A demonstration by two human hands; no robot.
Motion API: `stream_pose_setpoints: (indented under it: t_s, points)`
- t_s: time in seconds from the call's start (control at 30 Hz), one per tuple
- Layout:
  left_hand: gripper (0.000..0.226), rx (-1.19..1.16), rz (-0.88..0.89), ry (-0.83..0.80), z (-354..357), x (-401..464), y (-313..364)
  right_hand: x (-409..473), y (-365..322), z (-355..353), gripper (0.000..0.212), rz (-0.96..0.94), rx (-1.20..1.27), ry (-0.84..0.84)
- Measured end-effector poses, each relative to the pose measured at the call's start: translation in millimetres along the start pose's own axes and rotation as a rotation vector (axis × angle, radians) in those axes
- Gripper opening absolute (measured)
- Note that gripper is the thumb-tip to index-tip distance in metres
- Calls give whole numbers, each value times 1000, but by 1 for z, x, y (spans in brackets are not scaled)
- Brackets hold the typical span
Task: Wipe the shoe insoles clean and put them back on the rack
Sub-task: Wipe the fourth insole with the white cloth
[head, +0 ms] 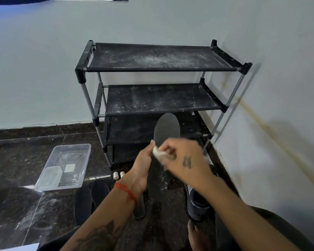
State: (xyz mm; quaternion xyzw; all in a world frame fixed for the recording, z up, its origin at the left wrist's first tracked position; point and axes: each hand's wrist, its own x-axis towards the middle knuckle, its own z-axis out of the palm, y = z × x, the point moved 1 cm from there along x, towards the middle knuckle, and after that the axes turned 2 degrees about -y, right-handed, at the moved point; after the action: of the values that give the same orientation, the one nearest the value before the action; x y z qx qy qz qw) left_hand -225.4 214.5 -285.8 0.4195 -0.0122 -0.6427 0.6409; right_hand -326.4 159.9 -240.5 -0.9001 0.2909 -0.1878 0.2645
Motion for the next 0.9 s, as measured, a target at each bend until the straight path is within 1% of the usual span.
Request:
stream_pose_setpoints:
  t_s: [0.03, 0.1, 0.2, 0.27, 0.37, 0.4, 0.47, 0.5, 0.57, 0.6, 0.63, 0.7, 0.73, 0.8, 0.9]
  points:
    - [54, 4, 8, 10, 0, 0, 0, -7, -7, 8, 10, -34, 0, -21]
    - [50, 16, 12, 33, -1, 1, 0, -9, -7, 19, 11, -64, -29, -7]
    - [54, 42, -10, 19, 0, 0, -2, 7, 8, 19, 10, -52, -95, -4]
    - [57, 52, -16, 13, 3, 0, -4, 19, 20, 12, 9, -21, -147, 16]
    - [60, 23, -37, 23, 4, 4, -7, 32, 42, -1, 11, 96, -246, 49]
    - [62, 18, -36, 23, 5, 5, -7, 34, 49, -4, 11, 128, -263, 88]
    - [63, 18, -27, 22, 5, 8, -7, 36, 55, -9, 5, 147, -210, 189]
    - [63, 22, -20, 16, 4, 9, -7, 34, 53, -9, 3, 139, -125, 202]
    - [65, 35, 0, -2, 4, 11, -7, 26, 38, -3, 4, 81, 92, 134]
    - [67, 42, 8, -9, 4, 11, -7, 21, 29, 2, 7, 34, 158, 75]
    - [70, 60, 21, -3, 2, 13, -9, 18, 22, 8, 10, -22, 157, 33]
    - [72, 115, 59, 11, -1, 16, -11, 16, 19, 18, 15, -98, 63, 27]
    - [73, 133, 69, 9, 0, 15, -11, 18, 21, 19, 17, -101, 18, 46]
    - [75, 138, 74, -11, 2, 13, -12, 25, 29, 12, 18, -43, -63, 73]
    - [77, 76, 40, -62, 2, 15, -14, 33, 47, -4, 19, 103, -201, 117]
